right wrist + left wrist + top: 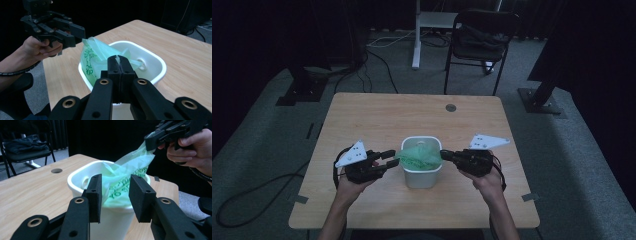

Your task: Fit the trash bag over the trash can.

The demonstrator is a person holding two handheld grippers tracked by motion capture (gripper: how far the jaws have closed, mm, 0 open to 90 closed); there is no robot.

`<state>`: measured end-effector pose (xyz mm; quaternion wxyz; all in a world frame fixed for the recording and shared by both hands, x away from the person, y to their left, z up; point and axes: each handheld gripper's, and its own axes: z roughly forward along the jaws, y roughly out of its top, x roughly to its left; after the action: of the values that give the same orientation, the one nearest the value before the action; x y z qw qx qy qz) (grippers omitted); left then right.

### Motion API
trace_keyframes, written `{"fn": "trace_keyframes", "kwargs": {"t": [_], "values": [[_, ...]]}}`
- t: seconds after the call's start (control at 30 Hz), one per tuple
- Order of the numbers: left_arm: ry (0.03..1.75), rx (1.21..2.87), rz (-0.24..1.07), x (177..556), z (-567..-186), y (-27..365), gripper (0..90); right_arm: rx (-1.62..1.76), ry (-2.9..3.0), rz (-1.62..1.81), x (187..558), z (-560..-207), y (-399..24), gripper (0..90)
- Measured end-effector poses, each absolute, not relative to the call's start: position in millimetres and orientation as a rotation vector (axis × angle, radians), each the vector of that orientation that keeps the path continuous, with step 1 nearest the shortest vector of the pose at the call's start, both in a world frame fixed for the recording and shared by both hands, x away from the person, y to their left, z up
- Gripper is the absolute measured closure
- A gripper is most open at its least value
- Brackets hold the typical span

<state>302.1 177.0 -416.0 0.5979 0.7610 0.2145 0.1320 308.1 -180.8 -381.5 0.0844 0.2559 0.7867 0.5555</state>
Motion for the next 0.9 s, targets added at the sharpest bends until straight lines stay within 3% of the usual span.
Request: {"fn": "trace_keyframes", "kwargs": {"t": [0.53,0.6,0.8,0.9], "values": [[0.520,1.870,0.304,329,-419,159,57.5,0.682,2.359,1.680,299,-372,-174,89.9],[0.528,1.892,0.322,330,-421,155,61.5,0.682,2.357,1.683,300,-373,-174,89.8],[0.573,1.869,0.357,331,-420,159,88.0,0.698,2.350,1.680,299,-373,-177,89.8],[0.568,1.825,0.365,326,-416,164,90.0,0.709,2.345,1.679,299,-375,-180,89.8]]}}
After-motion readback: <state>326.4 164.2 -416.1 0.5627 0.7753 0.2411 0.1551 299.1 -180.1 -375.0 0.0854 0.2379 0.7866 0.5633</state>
